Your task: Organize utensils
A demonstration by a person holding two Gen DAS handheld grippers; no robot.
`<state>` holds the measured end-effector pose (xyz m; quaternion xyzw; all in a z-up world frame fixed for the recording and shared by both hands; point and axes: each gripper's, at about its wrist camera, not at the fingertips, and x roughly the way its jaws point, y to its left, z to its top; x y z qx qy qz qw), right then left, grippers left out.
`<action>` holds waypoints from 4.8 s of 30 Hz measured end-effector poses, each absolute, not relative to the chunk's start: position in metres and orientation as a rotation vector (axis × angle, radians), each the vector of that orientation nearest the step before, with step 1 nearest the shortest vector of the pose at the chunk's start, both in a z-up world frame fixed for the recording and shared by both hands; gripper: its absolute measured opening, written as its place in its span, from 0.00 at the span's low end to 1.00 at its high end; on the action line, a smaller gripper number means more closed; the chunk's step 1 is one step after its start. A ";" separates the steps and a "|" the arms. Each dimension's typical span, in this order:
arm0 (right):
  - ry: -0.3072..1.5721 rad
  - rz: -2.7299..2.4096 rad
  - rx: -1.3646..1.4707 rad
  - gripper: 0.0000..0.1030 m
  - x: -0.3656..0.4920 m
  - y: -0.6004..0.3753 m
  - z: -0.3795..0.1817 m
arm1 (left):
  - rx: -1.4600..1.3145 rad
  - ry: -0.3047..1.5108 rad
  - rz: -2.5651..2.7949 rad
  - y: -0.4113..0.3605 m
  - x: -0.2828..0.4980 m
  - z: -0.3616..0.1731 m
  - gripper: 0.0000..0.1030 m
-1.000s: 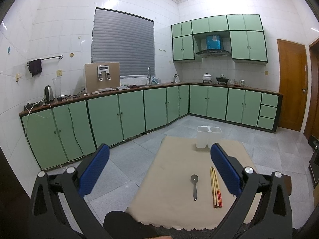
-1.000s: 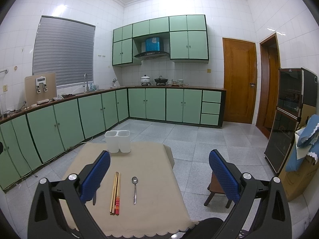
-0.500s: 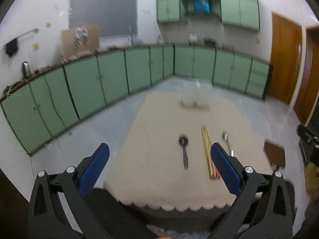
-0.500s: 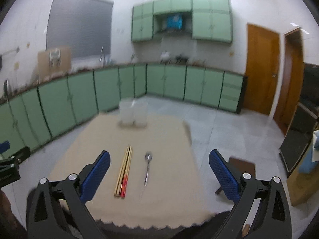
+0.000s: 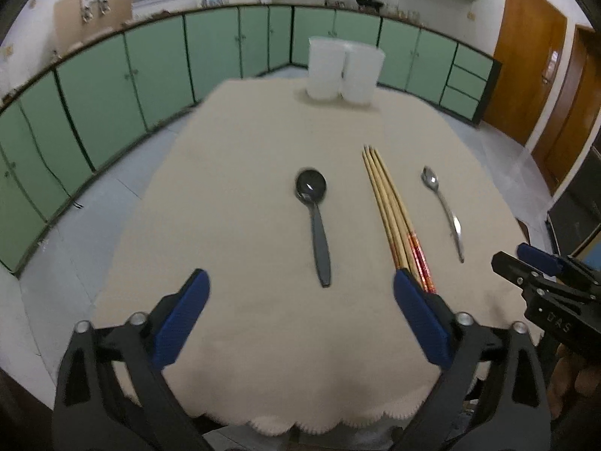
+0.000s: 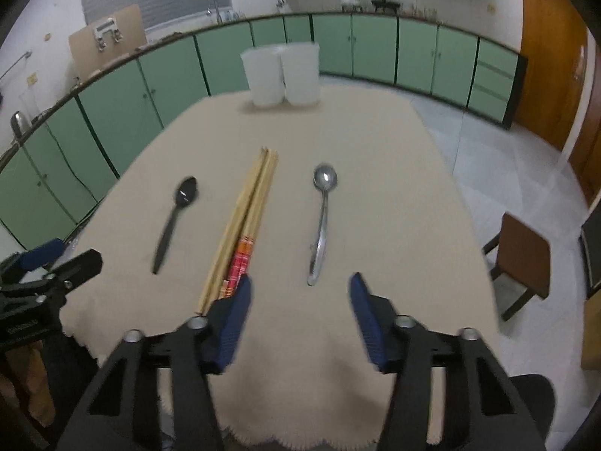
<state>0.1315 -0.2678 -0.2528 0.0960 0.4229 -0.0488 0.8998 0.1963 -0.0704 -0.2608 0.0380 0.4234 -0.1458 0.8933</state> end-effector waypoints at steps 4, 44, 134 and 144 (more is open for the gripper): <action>0.920 -0.094 0.237 0.31 0.144 -0.277 -0.277 | 0.083 0.956 -0.336 -0.083 0.216 -0.292 0.66; 0.939 0.029 0.106 0.08 0.244 -0.314 -0.170 | 0.151 0.823 -0.496 -0.122 0.286 -0.183 0.03; 0.849 0.032 0.112 0.42 0.122 -0.271 -0.304 | 0.093 0.799 -0.527 -0.070 0.178 -0.289 0.85; 0.836 0.021 0.117 0.49 0.102 -0.286 -0.306 | 0.267 0.845 -0.541 -0.125 0.180 -0.327 0.85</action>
